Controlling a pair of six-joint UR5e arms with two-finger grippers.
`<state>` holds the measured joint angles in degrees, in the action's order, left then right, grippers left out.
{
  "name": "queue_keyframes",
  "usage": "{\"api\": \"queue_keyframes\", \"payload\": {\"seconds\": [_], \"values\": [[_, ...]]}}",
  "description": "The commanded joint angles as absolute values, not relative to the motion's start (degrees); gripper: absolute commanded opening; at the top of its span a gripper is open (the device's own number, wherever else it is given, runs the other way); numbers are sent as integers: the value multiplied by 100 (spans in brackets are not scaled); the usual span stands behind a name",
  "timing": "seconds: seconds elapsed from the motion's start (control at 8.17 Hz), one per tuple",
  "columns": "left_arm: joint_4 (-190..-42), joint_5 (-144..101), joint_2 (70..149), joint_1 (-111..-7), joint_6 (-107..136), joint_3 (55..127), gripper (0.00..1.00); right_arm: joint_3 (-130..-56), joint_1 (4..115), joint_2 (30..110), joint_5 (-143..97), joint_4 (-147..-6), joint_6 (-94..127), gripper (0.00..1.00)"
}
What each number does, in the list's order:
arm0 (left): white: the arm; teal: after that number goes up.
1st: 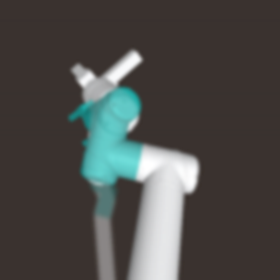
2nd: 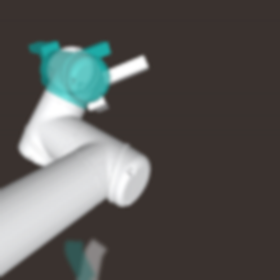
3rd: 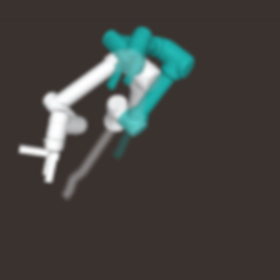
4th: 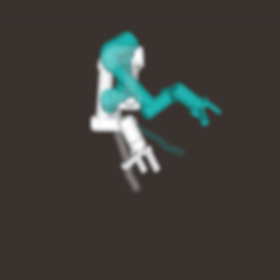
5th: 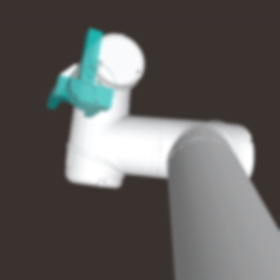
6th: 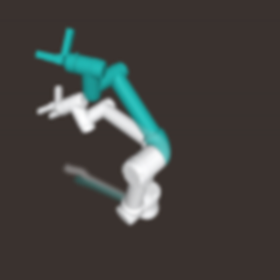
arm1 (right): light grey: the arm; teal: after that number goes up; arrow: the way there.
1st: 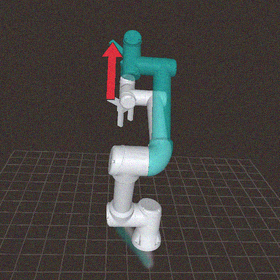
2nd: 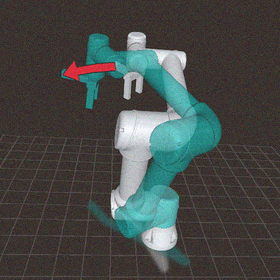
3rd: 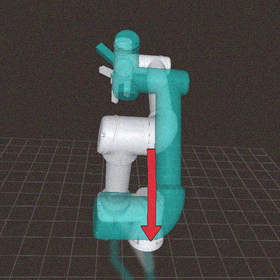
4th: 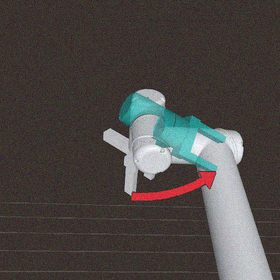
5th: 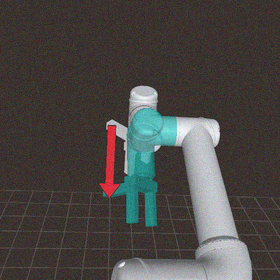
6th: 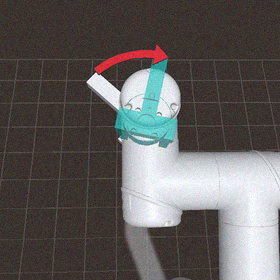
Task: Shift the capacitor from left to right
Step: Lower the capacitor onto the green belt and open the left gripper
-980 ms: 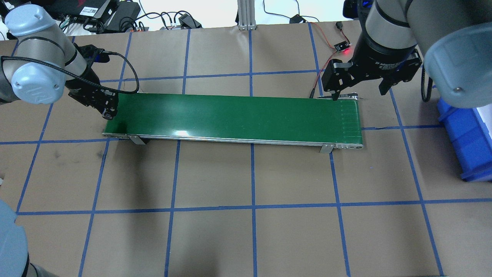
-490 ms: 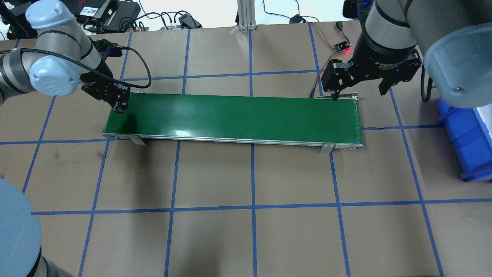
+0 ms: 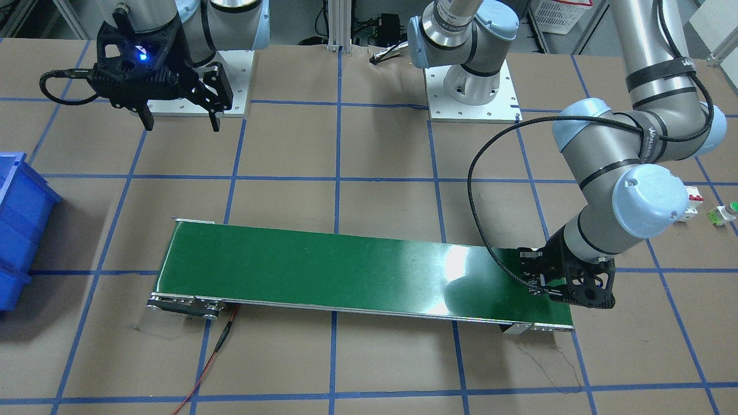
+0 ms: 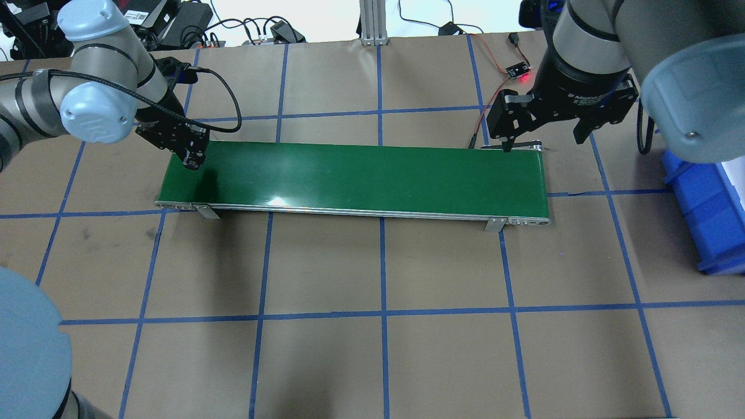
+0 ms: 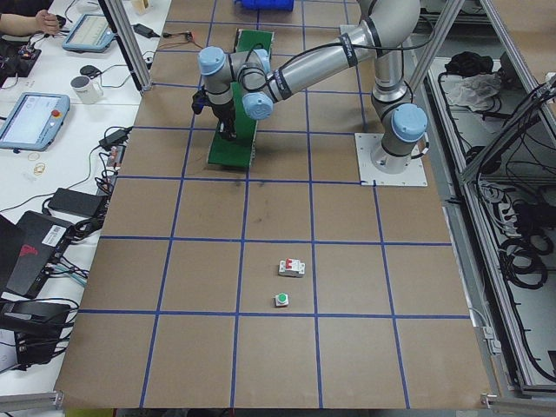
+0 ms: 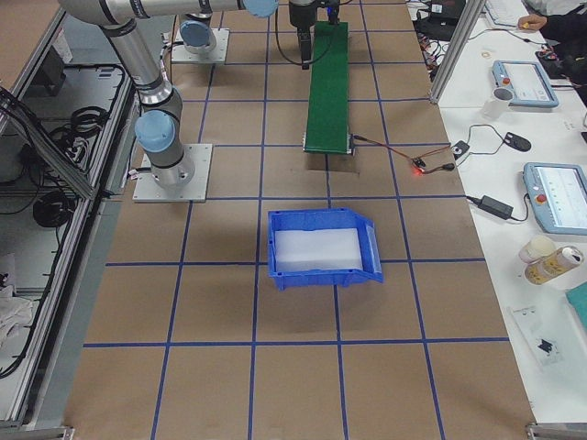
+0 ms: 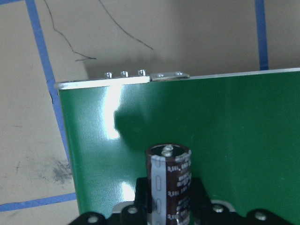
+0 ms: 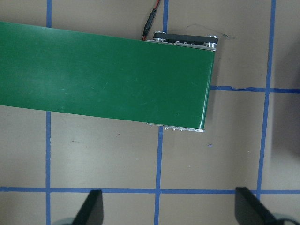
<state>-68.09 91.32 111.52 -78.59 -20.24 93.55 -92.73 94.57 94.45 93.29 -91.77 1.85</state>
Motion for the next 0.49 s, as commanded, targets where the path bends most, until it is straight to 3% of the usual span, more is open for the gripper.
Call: {"api": "queue_keyframes", "payload": {"seconds": [0.0, 0.37], "values": [[-6794, 9141, 11145, -7936, -1742, 9369, 49, -9272, 9457, 9448, 9334, -9176, 185, 100], [-6794, 9141, 11066, -7954, -1565, 9387, 69, -9272, 9457, 9448, 9343, -9176, 185, 100]]}}
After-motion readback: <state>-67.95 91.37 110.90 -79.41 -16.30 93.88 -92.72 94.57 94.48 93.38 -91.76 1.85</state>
